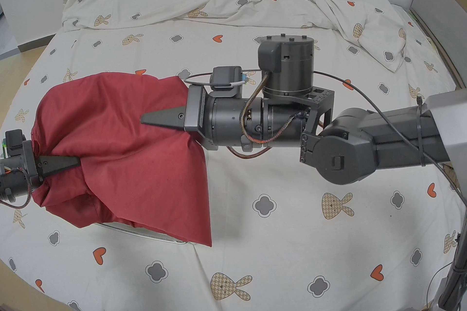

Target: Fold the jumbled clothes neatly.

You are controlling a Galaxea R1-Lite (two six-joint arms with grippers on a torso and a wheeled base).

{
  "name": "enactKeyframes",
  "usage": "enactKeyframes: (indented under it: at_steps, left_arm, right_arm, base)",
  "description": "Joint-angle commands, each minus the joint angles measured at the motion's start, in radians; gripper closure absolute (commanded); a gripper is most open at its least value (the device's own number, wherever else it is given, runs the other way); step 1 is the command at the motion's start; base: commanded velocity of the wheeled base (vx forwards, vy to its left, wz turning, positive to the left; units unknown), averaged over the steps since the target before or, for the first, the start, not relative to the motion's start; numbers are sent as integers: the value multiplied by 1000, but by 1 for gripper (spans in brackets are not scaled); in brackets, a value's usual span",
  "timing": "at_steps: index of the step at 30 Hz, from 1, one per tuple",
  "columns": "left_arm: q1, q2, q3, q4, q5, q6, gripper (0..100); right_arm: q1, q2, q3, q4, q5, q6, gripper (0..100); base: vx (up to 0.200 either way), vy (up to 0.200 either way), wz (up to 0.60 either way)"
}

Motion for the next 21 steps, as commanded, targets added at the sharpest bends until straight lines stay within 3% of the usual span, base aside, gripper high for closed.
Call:
enactKeyframes:
  at_steps: [1,21]
  left_arm:
    - [4,72,-4,-5,1,5,100]
    - [47,151,-5,-32,1,61,100]
  right_arm:
    - [0,34,-5,-1,0,-2,100]
    - [-5,91,-40,1,0,-8,100]
  base:
    - [0,0,0]
    - [0,0,0]
